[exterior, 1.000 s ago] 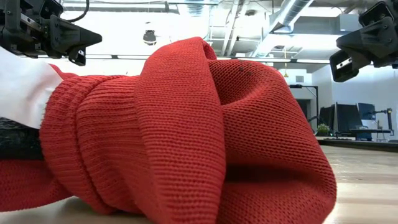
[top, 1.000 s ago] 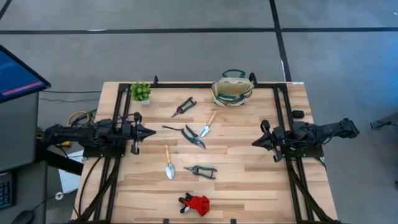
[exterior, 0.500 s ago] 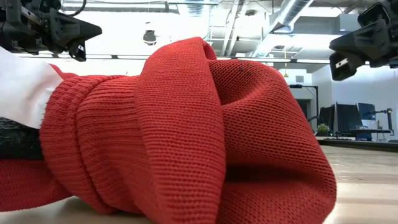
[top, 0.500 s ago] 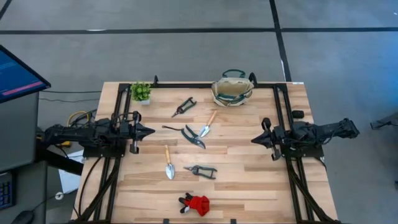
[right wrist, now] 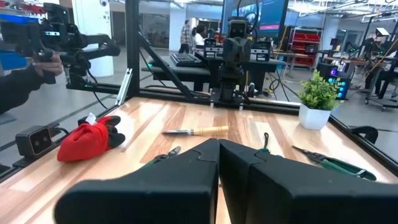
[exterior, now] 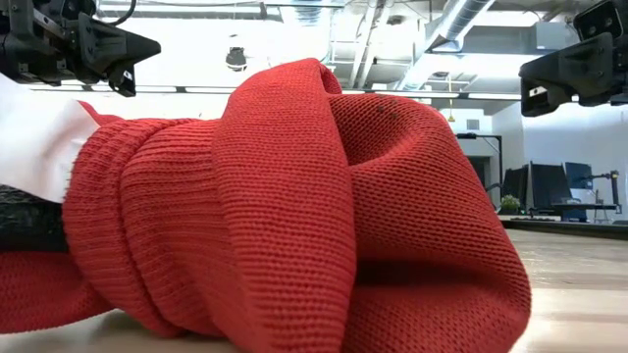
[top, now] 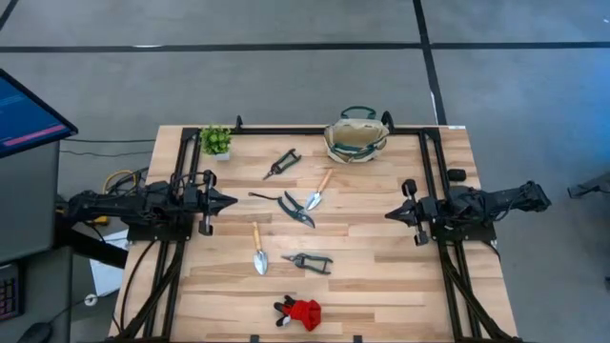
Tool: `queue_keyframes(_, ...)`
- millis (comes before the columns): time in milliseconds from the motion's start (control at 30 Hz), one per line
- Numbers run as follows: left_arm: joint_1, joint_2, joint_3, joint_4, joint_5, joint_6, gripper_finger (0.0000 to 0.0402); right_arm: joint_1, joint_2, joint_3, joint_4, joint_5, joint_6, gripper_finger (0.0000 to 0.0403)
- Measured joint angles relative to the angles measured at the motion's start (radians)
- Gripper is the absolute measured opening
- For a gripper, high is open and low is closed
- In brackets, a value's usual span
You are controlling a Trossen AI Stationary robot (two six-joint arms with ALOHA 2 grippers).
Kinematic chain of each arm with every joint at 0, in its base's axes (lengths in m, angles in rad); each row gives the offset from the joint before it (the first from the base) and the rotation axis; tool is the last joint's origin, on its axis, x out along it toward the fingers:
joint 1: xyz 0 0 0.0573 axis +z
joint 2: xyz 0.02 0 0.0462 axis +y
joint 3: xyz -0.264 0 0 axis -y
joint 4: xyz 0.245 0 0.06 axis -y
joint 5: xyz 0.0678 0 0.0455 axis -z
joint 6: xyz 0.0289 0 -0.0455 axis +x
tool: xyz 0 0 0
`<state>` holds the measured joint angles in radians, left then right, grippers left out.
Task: Pick & Place Garden tools in Gardening bag
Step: Put the middle green shears into the gardening bag
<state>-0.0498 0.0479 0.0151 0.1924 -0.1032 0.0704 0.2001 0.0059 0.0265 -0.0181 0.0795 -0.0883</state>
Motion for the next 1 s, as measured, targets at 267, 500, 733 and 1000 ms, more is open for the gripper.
queue_keyframes(267,0.000,0.000,0.000,0.005,0.000,0.000,0.0002,0.001,0.000,0.000,0.008,0.005,0.006,0.0001)
queue_keyframes(500,0.000,0.000,0.000,0.005,0.000,-0.063,0.0002,0.001,0.001,0.000,-0.003,0.002,0.141,0.0001)
queue_keyframes(733,0.000,0.000,0.000,0.005,0.000,-0.052,0.0002,0.003,0.000,0.000,-0.005,-0.002,0.142,0.0001)
queue_keyframes(1000,0.000,0.000,0.000,0.005,0.000,-0.052,0.0002,0.002,0.000,0.000,-0.007,-0.004,0.142,0.0001)
